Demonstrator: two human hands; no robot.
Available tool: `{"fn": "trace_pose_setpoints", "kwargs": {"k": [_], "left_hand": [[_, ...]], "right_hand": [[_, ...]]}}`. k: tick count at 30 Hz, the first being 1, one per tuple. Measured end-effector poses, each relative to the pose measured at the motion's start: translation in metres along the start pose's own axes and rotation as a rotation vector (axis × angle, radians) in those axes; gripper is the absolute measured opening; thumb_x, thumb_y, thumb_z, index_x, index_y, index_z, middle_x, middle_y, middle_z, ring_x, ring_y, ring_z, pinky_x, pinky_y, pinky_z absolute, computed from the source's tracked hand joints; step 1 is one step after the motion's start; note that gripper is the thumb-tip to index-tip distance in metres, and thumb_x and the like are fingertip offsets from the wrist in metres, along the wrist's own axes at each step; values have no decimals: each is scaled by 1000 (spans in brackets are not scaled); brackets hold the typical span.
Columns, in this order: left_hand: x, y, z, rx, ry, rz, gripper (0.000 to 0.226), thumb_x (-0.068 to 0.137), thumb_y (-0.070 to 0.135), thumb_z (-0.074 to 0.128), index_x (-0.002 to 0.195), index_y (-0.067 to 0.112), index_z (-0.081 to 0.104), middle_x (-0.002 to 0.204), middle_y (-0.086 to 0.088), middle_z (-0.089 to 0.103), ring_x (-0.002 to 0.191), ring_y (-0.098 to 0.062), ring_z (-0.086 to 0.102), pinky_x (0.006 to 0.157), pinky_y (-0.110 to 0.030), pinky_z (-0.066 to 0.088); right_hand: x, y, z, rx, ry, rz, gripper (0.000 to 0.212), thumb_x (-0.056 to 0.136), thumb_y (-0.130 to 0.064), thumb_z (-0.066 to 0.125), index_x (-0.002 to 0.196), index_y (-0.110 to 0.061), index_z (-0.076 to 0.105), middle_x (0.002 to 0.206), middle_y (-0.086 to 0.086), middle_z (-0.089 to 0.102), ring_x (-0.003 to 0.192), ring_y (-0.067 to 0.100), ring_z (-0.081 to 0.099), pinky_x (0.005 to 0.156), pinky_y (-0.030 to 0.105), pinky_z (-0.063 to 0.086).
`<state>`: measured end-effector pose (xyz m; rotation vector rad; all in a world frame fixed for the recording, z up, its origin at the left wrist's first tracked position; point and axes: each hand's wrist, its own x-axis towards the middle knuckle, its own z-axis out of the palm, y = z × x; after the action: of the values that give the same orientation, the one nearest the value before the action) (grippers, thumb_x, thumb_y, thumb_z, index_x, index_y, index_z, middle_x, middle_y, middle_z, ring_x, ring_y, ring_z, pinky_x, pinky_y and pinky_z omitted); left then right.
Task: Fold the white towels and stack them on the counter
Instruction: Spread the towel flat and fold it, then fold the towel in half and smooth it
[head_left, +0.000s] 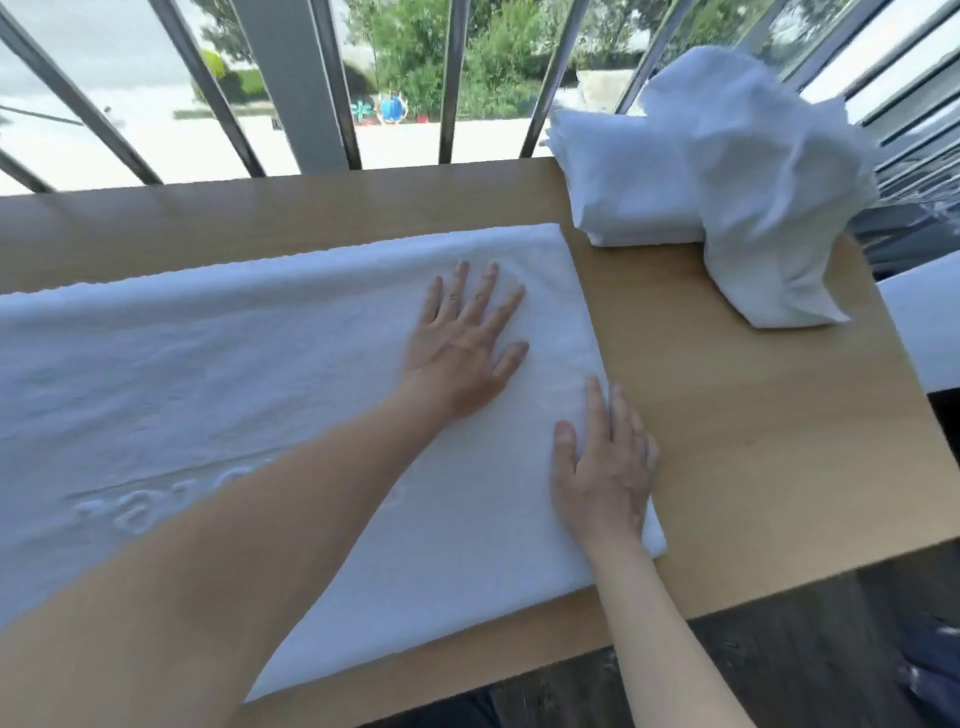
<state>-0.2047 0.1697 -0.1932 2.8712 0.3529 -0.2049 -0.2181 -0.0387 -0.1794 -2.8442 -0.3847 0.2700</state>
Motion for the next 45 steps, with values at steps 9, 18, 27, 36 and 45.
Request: {"fn": "trace_pose_setpoints", "kwargs": {"k": [9, 18, 27, 36, 45], "left_hand": [[69, 51, -1, 30, 46, 28, 73, 97, 64, 17, 160, 28, 11, 168, -3, 0, 154, -25, -7, 124, -42, -3], [98, 68, -18, -275, 267, -335, 62, 73, 51, 73, 127, 30, 50, 129, -2, 39, 125, -26, 34, 99, -30, 26], [107, 56, -40, -414, 122, -450, 50, 76, 37, 71, 115, 19, 46, 115, -3, 52, 94, -20, 47, 73, -32, 35], [87, 32, -56, -590, 74, -380, 76, 69, 47, 87, 124, 13, 47, 109, -1, 47, 99, -17, 45, 77, -30, 36], [36, -29, -80, -933, 394, -489, 47, 81, 50, 75, 53, 21, 49, 46, 13, 38, 46, -3, 34, 46, -21, 25]], "right_hand": [[2, 27, -14, 327, 37, 156, 26, 101, -33, 48, 109, -10, 58, 99, 5, 59, 94, 29, 53, 81, 43, 43], [13, 36, -44, 805, -385, 69, 17, 97, -39, 46, 86, -37, 59, 73, -15, 64, 63, 5, 56, 57, 29, 41], [15, 24, -67, 1267, -936, 19, 27, 96, -12, 61, 122, -17, 69, 120, 6, 71, 112, 25, 67, 97, 38, 54], [1, -31, -51, 1213, -1011, -13, 33, 91, -19, 69, 123, -29, 70, 121, -2, 71, 113, 18, 67, 100, 34, 52], [-11, -78, -44, 1122, -1059, 34, 26, 78, -35, 83, 97, -20, 74, 111, 18, 70, 92, 23, 70, 86, 39, 58]]}}
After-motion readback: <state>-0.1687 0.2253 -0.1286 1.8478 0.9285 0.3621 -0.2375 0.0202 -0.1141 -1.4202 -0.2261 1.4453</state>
